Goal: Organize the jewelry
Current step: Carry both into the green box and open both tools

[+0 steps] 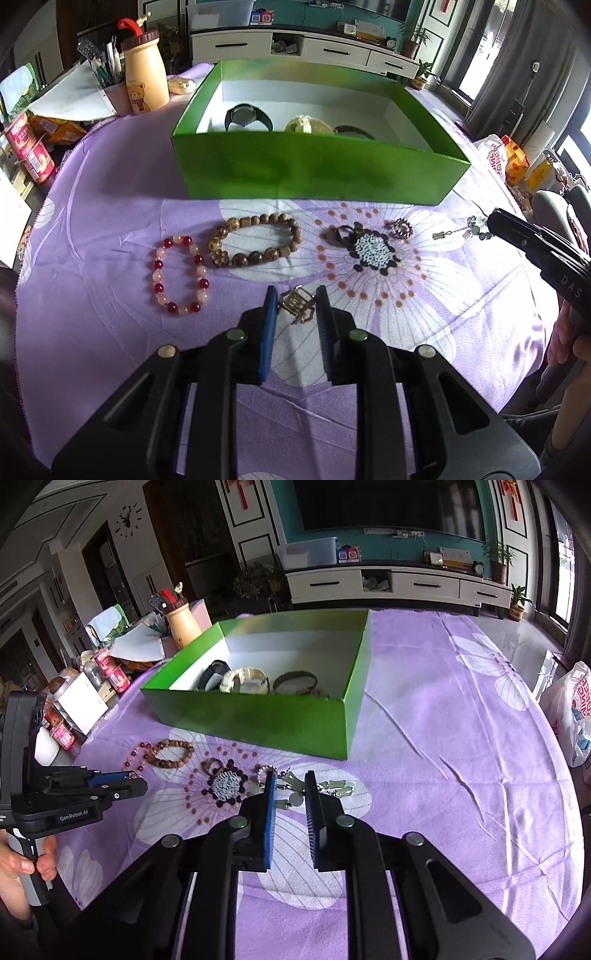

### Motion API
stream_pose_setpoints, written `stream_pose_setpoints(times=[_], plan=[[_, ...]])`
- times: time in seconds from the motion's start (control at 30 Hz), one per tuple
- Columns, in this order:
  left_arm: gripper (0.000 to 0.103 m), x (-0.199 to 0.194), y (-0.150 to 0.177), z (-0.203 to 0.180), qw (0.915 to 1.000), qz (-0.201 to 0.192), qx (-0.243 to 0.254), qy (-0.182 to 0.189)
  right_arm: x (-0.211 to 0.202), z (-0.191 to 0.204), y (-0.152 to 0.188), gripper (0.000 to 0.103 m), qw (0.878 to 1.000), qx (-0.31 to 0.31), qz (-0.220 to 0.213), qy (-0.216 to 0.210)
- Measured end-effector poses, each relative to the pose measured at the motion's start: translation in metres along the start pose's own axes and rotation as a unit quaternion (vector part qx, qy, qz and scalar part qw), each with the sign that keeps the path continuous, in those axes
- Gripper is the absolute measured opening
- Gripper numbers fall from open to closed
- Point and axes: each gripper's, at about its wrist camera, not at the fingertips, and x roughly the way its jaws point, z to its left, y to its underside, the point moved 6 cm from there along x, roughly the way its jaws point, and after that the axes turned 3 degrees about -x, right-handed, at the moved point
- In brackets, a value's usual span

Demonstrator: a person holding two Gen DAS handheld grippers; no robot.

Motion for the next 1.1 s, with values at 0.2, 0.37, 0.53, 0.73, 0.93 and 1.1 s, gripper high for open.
stream_pose_setpoints(times=[0.2,0.37,0.53,0.73,0.93,1.1], plan=[[0.021,-0.015,-0.018,-0.003,0.9999,-0.011,-0.002,0.008,-0.016,0.009,-0.014,0.015,1.0,-0.011,-0.02,-0.004],[0.021,-0.027,-0.041,-0.003,0.9997,-0.022,-0.005,0.013,-0.02,0.014,-0.029,0.015,0.999,-0.017,-0.031,-0.006],[0.021,-0.033,-0.066,-0.004,0.9996,-0.025,-0.004,0.013,-0.021,0.016,-0.048,0.015,0.999,-0.018,-0.041,-0.01],[0.021,-0.03,-0.099,-0.005,0.9995,-0.024,-0.011,0.018,-0.015,0.014,-0.07,0.015,0.999,-0.02,-0.044,-0.007],[0.021,-0.018,-0.128,-0.005,0.9994,-0.018,-0.019,0.024,0.002,0.01,-0.09,0.015,0.999,-0.022,-0.041,-0.006],[0.021,0.005,-0.153,-0.007,0.9993,0.0,-0.025,0.027,0.022,0.003,-0.105,0.015,0.999,-0.019,-0.037,-0.003]])
